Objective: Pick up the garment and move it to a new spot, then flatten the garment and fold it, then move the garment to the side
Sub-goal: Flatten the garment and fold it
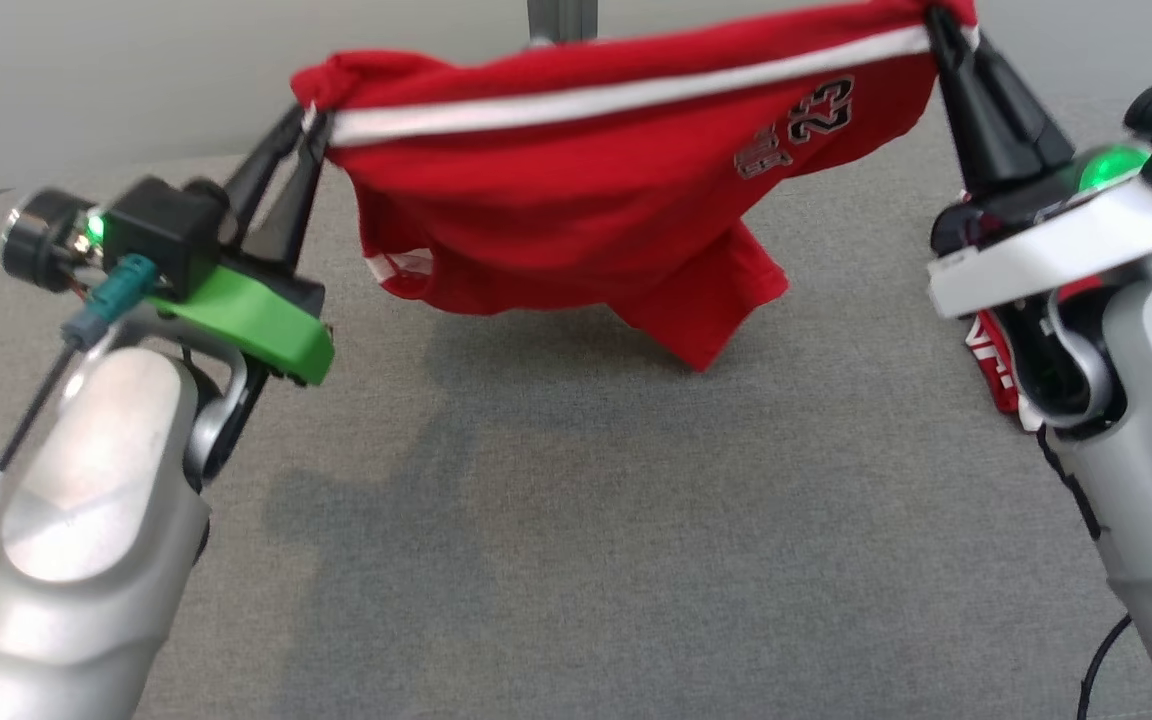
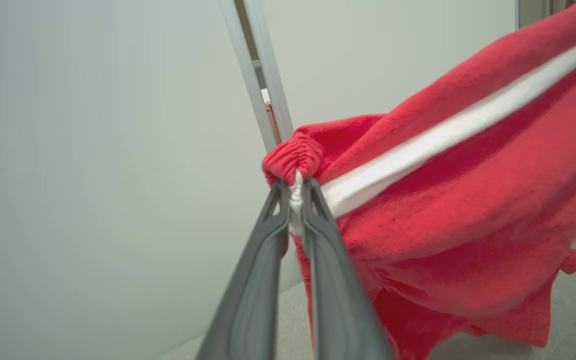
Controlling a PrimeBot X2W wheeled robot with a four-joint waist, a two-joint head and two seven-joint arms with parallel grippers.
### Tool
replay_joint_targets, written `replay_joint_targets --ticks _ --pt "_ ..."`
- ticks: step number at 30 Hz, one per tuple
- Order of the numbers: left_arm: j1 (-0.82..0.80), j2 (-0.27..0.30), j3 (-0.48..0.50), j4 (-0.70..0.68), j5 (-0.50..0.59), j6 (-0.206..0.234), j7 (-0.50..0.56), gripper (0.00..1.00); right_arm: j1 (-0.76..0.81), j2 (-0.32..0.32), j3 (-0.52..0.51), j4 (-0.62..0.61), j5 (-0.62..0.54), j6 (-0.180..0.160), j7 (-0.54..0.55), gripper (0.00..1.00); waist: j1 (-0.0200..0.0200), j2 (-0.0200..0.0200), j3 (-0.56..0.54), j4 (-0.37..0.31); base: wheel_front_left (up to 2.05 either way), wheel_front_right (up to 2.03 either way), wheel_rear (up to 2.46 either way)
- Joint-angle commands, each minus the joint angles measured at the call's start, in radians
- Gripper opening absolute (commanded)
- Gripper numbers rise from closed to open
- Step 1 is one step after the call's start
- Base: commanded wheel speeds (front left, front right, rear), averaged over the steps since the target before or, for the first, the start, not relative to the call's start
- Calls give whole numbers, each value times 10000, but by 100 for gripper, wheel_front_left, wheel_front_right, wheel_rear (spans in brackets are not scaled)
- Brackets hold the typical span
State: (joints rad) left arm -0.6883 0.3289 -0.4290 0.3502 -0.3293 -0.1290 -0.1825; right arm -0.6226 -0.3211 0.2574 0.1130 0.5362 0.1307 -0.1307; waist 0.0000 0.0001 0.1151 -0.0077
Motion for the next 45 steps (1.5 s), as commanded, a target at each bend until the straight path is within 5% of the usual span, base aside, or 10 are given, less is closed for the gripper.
replay_joint_targets --ticks 1,12,22,31,39,45 --pt "-271 62 145 -211 -150 61 109 0 -245 77 -152 -102 -190 -1 96 0 0 -1 -424 -11 0 0 0" --pt "255 -107 875 -2221 -1311 717 1205 0 201 1128 -1260 -1045 -1567 -2 1391 0 0 -1 -513 97 0 0 0" --pt "-1079 -27 905 -2168 -1822 587 2495 0 -1348 1178 -1230 -726 -1774 -1 2440 0 0 -1 1659 36 0 0 0" --pt "-5447 -203 1010 607 -1614 313 2702 0 -6179 902 -619 2362 -2167 -1 1960 0 0 -1 4693 -64 0 0 0" --pt "-8875 -650 1301 3479 -1140 443 760 0 -9728 1356 -1079 5658 -3152 -10 -220 0 0 -1 6049 -113 0 0 0" --pt "-9390 -1240 1325 5610 -1218 339 -553 0 -10107 1804 -1376 8018 -3531 -10 -1109 0 0 -1 6527 -61 0 0 0"
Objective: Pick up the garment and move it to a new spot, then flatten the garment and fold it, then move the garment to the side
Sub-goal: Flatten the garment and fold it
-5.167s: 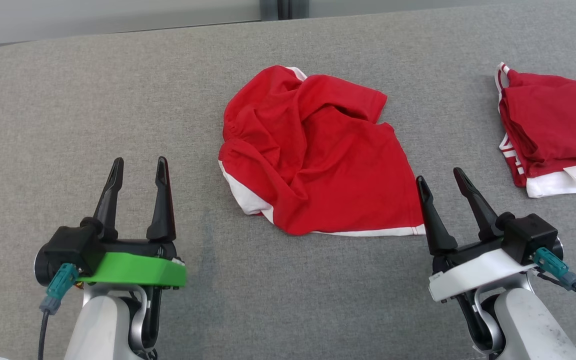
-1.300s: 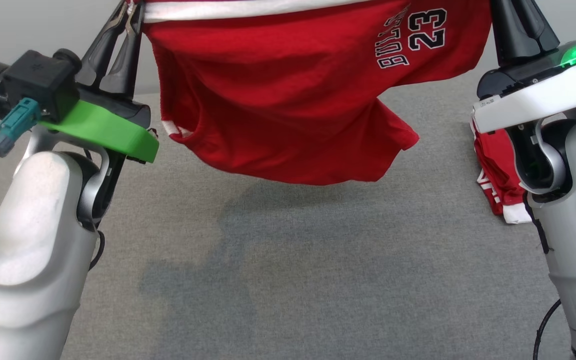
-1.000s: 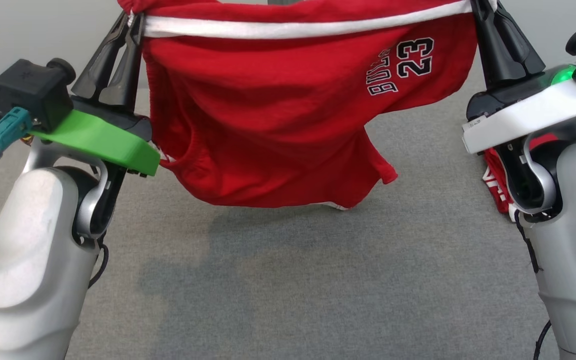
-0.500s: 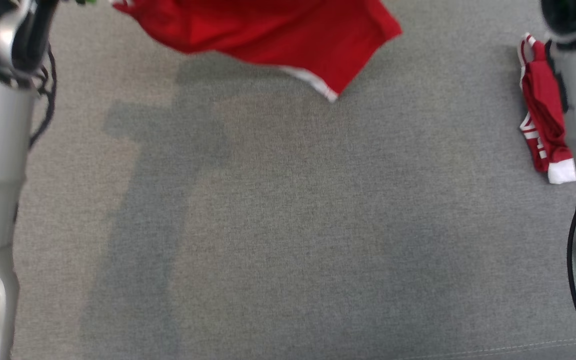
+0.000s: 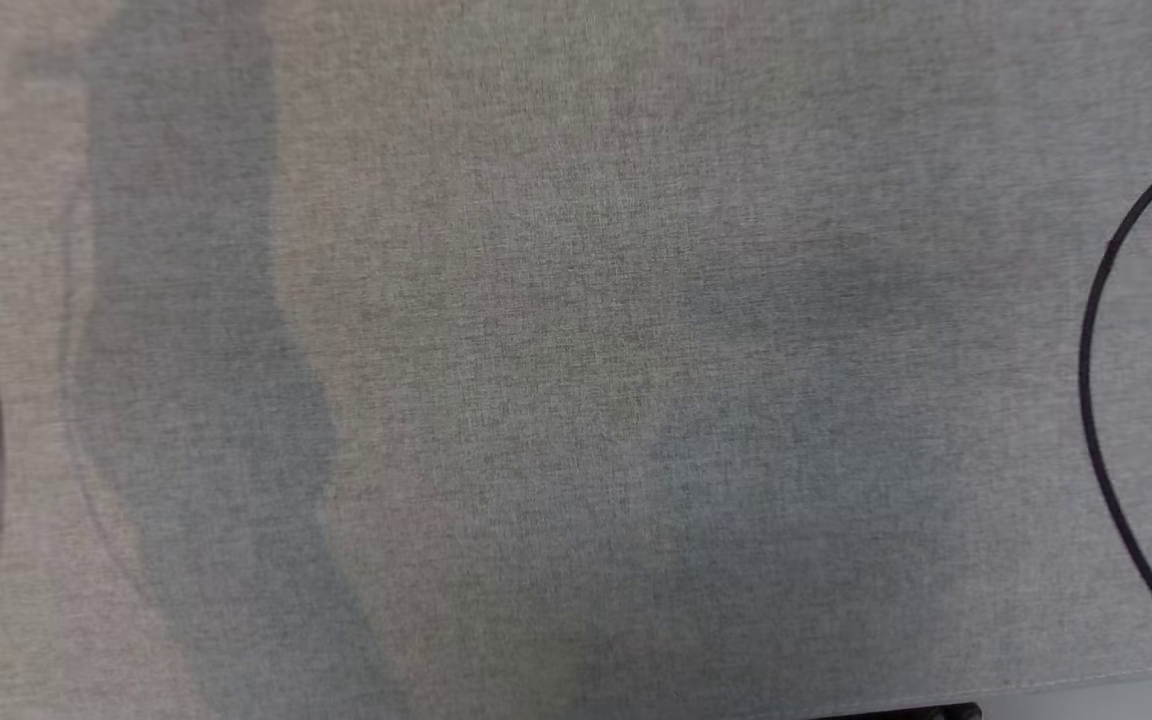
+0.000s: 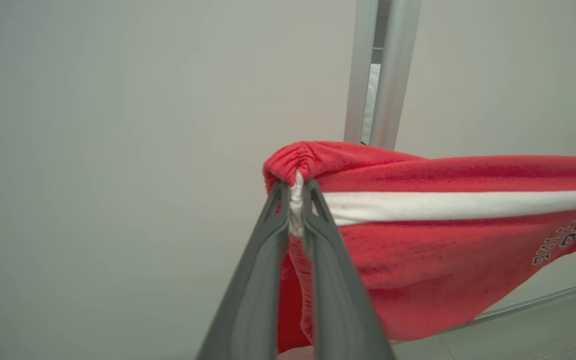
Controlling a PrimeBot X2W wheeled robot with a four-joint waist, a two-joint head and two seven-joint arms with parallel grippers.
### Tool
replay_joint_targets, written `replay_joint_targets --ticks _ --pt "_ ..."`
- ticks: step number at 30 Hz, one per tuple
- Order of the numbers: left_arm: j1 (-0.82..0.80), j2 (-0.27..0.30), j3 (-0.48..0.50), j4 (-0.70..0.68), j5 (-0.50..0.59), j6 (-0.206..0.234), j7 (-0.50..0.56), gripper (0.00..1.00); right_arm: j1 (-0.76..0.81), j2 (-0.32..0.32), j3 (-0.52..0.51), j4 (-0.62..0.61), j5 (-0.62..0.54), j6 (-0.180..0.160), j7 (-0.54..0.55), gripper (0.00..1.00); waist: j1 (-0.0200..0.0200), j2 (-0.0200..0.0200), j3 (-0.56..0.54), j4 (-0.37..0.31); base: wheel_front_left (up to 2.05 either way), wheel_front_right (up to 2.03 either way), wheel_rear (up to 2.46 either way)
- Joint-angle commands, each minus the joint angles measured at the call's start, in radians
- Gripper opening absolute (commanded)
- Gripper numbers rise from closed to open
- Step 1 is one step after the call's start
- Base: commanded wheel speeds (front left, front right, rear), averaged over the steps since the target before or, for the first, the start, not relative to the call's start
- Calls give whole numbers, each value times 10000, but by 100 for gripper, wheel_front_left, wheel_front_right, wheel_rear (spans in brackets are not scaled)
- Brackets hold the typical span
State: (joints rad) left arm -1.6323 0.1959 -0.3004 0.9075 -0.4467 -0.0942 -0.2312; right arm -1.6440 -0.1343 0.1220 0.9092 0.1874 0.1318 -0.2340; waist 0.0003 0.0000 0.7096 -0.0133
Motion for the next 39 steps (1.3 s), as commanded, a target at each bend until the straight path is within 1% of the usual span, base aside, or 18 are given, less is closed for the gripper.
replay_joint_targets --ticks 1,5,8,13,18,21,26,28,34,39 --pt "146 8 -9 231 -28 -46 -148 0 212 -29 13 316 -68 -21 -113 0 -3 0 600 15 0 0 0" --pt "810 -289 -214 845 29 -203 -320 0 806 46 333 1238 -125 -21 -240 0 -3 0 503 170 0 0 0" --pt "1477 -397 -399 895 121 -290 -357 0 1304 -9 692 1781 70 -20 -271 0 -3 0 226 313 0 0 0" --pt "3046 -271 -866 703 505 -357 -333 0 2321 -83 1503 2341 542 -20 -293 0 -3 0 -565 463 0 0 0" --pt "4634 10 -1998 579 661 -363 -336 0 3481 -321 2646 2583 1325 -20 151 0 -3 0 -1586 525 0 0 0" --pt "5337 216 -2738 556 558 -366 -335 0 4108 -518 3417 2393 1830 -20 572 0 -3 0 -2079 521 0 0 0" --pt "6241 654 -3936 392 461 -366 -334 0 5134 -1170 4633 1757 2964 -22 1283 0 -3 0 -2857 485 0 0 0" --pt "6525 802 -4263 274 382 -366 -333 0 5458 -1441 5043 1461 3440 -22 1495 0 -3 0 -3147 458 0 0 0" --pt "7335 1112 -4749 -124 208 -344 -323 0 6377 -2093 6245 636 4633 -23 2130 0 -3 0 -4048 432 0 0 0" --pt "8094 1264 -4970 -482 23 -344 -323 0 7079 -2821 7221 -162 5572 -25 2724 0 -3 0 -4702 433 0 0 0"
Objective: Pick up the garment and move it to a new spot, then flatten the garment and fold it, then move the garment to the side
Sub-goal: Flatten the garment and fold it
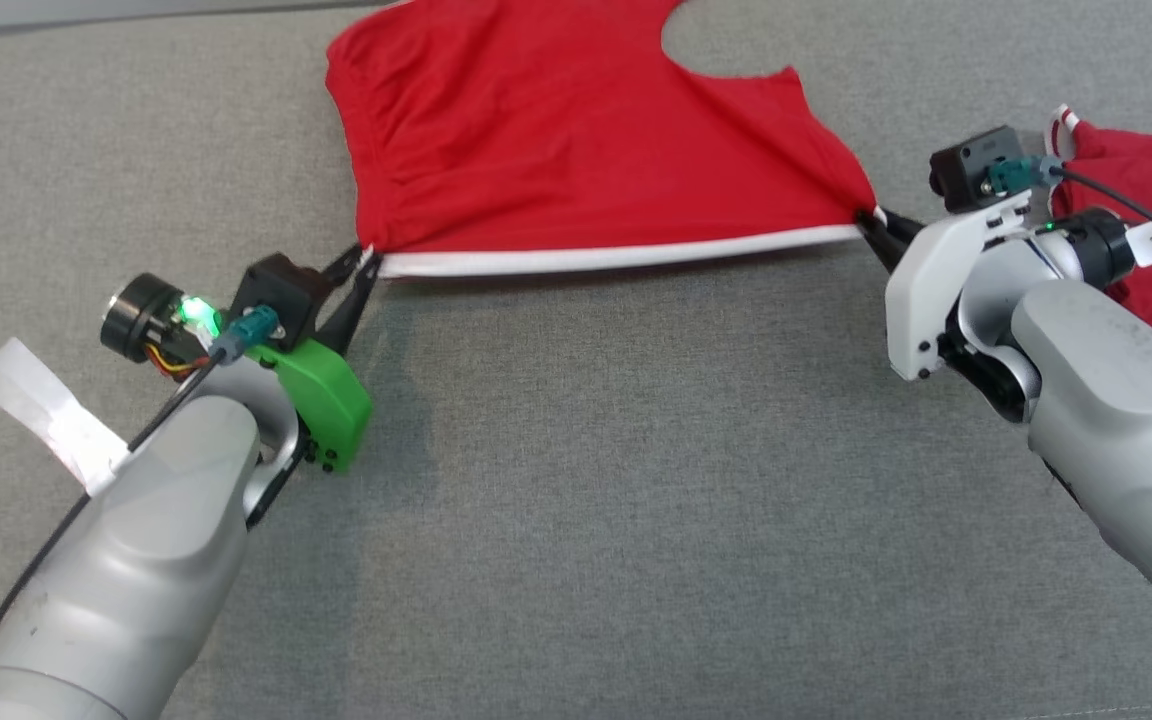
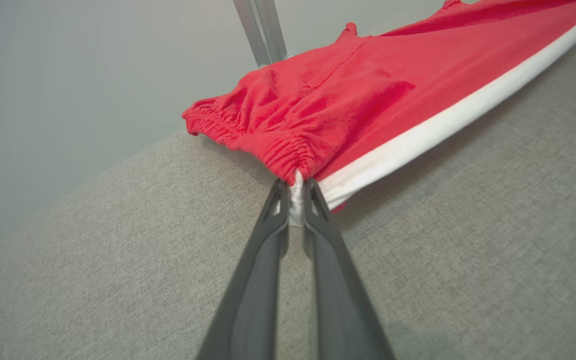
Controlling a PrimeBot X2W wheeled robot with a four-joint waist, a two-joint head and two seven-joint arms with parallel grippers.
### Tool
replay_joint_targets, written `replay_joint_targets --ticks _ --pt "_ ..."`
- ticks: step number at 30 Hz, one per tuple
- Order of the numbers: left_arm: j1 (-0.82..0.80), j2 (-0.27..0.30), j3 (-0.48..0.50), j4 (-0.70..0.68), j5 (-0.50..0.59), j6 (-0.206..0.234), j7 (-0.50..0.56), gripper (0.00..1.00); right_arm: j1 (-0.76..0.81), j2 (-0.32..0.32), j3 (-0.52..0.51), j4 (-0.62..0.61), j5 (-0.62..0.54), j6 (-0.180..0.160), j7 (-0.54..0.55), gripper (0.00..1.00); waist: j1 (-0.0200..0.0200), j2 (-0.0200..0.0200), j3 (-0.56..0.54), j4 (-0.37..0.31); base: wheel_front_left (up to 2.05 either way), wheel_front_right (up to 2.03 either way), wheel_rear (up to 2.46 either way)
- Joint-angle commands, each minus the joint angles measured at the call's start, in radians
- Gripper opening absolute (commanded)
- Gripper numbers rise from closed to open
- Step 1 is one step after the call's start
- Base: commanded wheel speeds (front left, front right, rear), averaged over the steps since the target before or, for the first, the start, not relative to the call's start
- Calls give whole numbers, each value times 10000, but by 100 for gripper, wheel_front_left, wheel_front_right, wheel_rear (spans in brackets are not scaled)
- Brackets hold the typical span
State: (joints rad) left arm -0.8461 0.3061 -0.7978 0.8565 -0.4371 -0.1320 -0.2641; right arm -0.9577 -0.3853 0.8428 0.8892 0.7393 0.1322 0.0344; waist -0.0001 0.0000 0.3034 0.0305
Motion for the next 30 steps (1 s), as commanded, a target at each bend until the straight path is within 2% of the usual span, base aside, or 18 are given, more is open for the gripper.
replay_joint_targets --ticks 1,14,23,30 --pt "430 198 -66 -65 -156 33 7 0 368 -496 221 -158 278 -28 166 0 1 0 -784 5 0 0 0" --pt "2550 1086 -1295 -1341 -1383 36 82 0 2015 -2430 2221 -2471 2692 -33 1791 0 1 0 -2153 121 0 0 0" --pt "3745 1903 -1894 -2837 -1909 39 578 0 2859 -3599 2918 -4032 4137 -33 2759 0 1 0 -2635 111 0 0 0" --pt "4749 2577 -2166 -4510 -2207 176 1197 0 3411 -4565 3331 -5437 4984 -29 3652 0 1 0 -2936 70 0 0 0"
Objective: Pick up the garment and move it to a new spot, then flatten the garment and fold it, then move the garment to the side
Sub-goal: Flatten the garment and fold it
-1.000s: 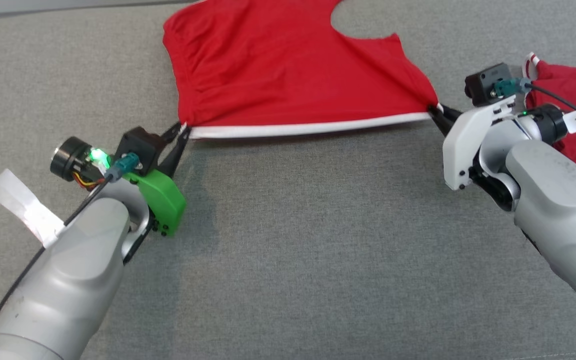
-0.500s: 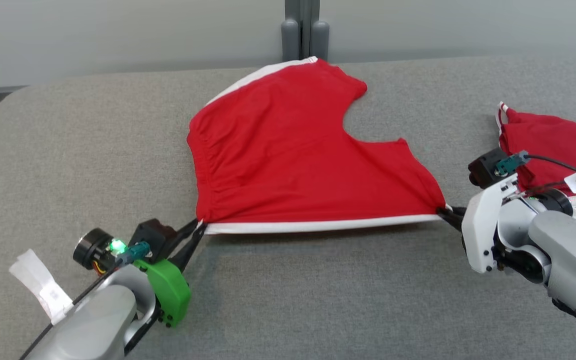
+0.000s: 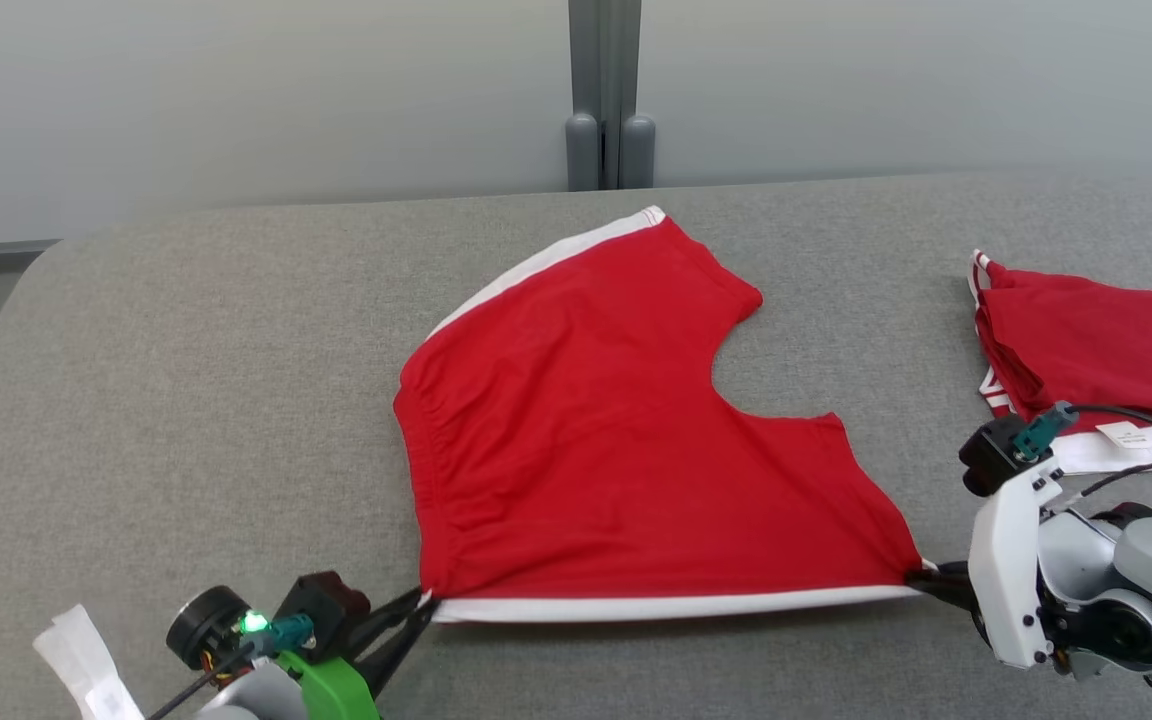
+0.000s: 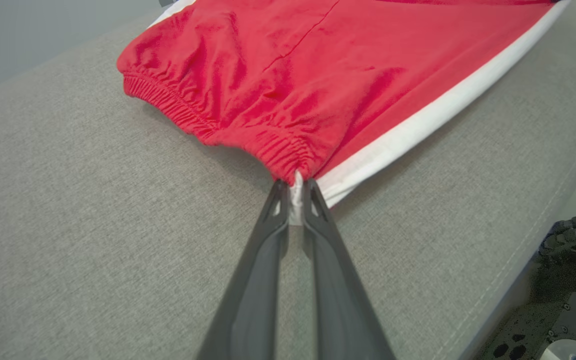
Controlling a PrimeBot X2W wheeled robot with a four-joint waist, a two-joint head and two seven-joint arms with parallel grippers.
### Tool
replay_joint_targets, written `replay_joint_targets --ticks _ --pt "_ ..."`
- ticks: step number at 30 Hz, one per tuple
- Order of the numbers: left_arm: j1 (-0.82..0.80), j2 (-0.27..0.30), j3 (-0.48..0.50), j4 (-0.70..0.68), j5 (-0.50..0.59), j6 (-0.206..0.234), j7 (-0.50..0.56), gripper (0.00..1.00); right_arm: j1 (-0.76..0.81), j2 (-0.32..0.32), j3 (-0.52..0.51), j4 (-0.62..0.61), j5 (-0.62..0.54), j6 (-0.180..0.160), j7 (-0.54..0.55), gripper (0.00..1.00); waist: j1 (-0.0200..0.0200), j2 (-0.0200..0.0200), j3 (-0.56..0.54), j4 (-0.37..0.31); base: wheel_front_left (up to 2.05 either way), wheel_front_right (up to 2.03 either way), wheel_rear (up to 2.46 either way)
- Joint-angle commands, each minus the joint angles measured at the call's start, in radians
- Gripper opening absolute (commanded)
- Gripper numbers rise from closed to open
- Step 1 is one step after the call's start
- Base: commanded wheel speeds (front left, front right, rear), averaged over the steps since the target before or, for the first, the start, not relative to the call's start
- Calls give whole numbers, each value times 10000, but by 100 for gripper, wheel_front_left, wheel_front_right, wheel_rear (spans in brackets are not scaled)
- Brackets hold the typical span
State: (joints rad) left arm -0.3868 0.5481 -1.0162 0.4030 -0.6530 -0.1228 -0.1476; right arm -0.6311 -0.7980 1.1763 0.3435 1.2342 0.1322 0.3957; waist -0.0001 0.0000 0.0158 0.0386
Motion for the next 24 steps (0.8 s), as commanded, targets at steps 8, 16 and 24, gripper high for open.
replay_joint_targets --ticks 8,16,24 --pt "310 811 101 -1681 -80 620 561 0 -193 -1301 -366 -1005 327 -27 427 0 1 0 62 168 0 0 0" --pt "-623 698 647 -2254 37 1024 537 0 -1526 -1043 -1111 -962 51 -27 804 0 1 0 1026 642 0 0 0" --pt "-1894 -159 1014 -1765 155 1115 206 0 -3507 -629 -1896 -253 -267 -26 1755 0 1 0 2440 1458 0 0 0"
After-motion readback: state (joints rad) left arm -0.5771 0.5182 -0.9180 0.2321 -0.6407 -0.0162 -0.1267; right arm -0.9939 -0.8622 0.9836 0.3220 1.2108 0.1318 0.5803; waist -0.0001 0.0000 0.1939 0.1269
